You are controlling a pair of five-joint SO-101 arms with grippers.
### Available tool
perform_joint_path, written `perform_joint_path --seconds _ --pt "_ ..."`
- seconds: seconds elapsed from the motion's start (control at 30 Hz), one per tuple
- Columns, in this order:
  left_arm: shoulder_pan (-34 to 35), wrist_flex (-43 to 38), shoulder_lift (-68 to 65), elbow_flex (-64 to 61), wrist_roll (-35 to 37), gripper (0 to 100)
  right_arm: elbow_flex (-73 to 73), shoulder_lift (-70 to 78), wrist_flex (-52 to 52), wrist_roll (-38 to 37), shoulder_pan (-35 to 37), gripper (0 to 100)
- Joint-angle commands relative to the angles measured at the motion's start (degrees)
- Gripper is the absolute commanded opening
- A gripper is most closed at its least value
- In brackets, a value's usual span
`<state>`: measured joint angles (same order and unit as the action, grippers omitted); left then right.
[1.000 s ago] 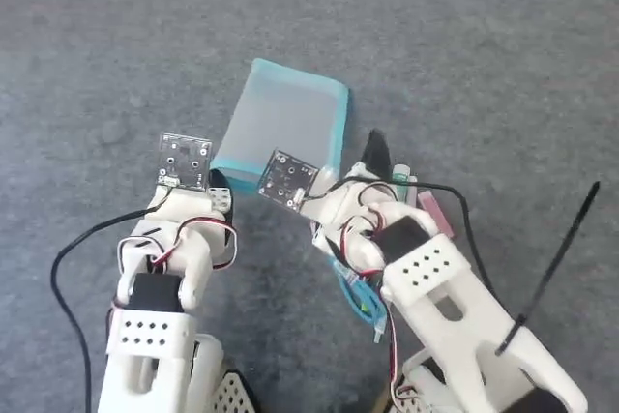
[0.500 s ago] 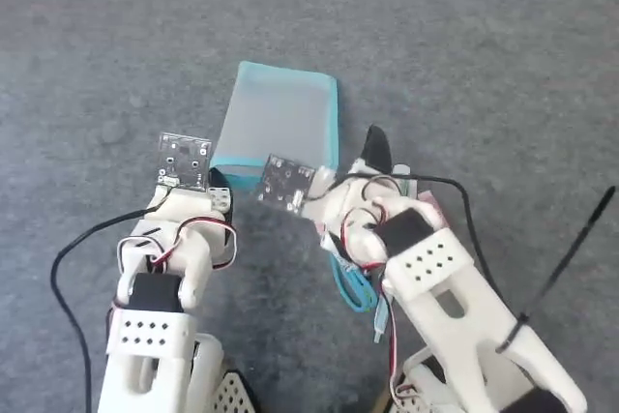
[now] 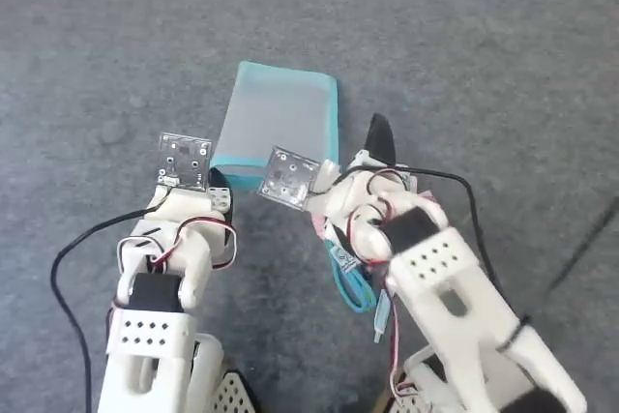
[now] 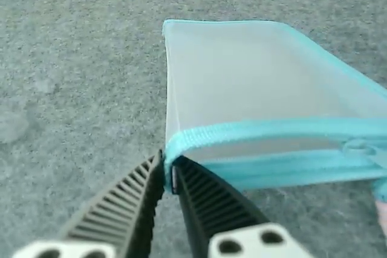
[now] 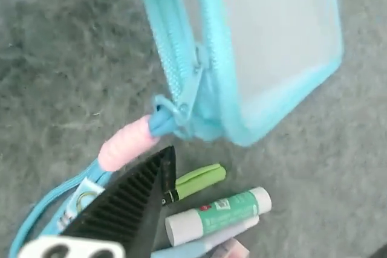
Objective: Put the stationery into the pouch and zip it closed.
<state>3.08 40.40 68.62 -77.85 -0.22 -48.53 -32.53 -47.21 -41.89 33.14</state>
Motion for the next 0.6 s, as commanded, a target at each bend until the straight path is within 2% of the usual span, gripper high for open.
perform_joint_path --seconds 0.0,0.2,0.43,0.57 --pt "0.09 0.26 -0.79 3.74 1.05 1 3.60 2.07 4.70 -0.35 -0.40 53.0" --pt "0.09 0.26 -0.88 3.65 1.05 1 3.78 3.21 11.21 4.22 -0.22 52.1" --pt "0.09 0.26 -0.97 3.65 1.05 1 3.43 3.12 11.12 5.45 1.45 25.5" --pt "0.00 0.26 -0.97 3.65 1.05 1 3.34 3.12 11.03 5.36 3.74 21.0"
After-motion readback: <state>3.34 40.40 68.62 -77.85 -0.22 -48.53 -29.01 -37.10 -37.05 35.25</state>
